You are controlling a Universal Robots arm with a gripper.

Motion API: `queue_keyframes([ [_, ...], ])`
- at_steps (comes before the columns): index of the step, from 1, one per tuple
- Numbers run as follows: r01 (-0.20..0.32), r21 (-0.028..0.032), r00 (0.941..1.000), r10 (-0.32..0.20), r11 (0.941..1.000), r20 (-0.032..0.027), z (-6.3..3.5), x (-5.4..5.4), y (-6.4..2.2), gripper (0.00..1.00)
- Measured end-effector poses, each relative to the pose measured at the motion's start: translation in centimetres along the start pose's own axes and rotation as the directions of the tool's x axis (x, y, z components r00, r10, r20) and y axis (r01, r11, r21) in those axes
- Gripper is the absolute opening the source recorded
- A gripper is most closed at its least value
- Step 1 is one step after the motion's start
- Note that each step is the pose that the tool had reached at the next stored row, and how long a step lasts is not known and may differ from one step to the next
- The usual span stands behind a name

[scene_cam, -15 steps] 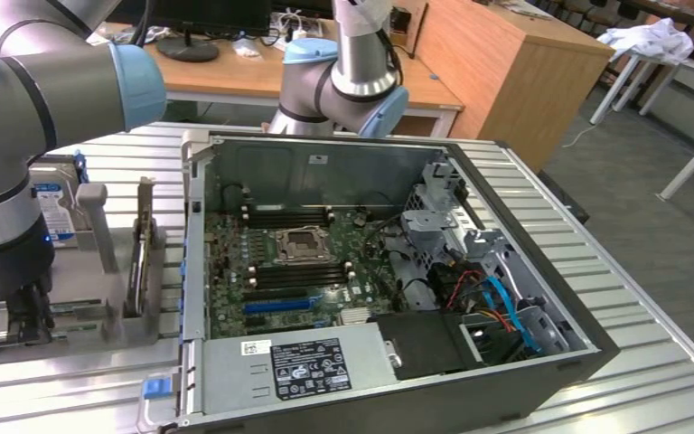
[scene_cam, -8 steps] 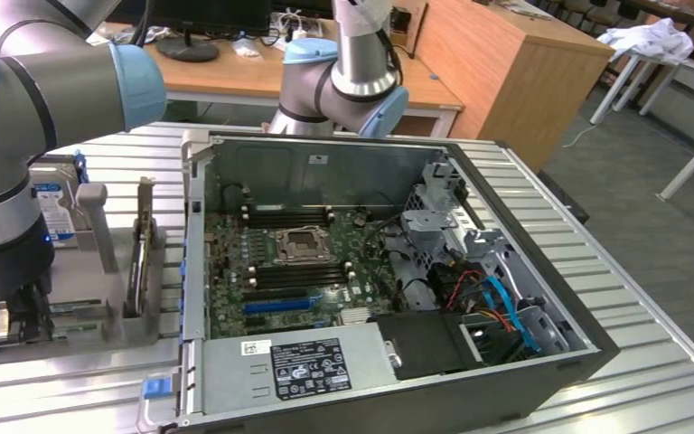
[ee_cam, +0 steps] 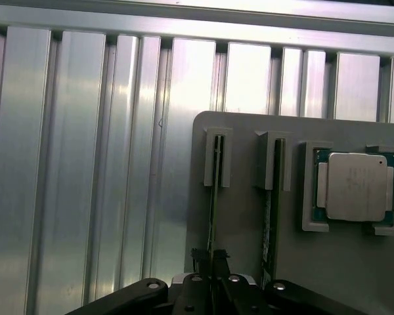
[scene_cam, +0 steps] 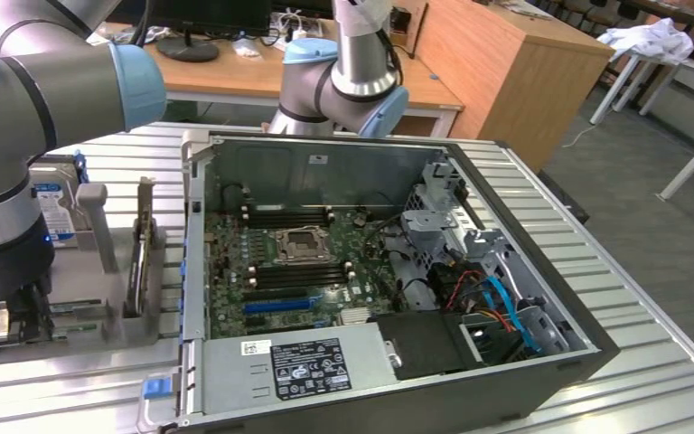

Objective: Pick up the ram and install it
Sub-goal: 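Pick up the ram and move it above insertion slot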

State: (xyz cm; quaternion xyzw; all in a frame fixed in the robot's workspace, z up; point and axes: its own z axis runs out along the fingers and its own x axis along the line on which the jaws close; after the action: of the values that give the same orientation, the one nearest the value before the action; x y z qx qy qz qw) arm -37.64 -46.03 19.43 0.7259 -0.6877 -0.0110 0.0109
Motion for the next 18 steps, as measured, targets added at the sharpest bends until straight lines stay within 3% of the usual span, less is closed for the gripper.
queue_keyframes([
  [3,0.0,0.0,1.0,0.0,1.0,0.0,-0.6,0.0,0.02,0.13],
  [18,0.0,0.0,1.0,0.0,1.0,0.0,-7.38,0.0,0.23,0.13],
])
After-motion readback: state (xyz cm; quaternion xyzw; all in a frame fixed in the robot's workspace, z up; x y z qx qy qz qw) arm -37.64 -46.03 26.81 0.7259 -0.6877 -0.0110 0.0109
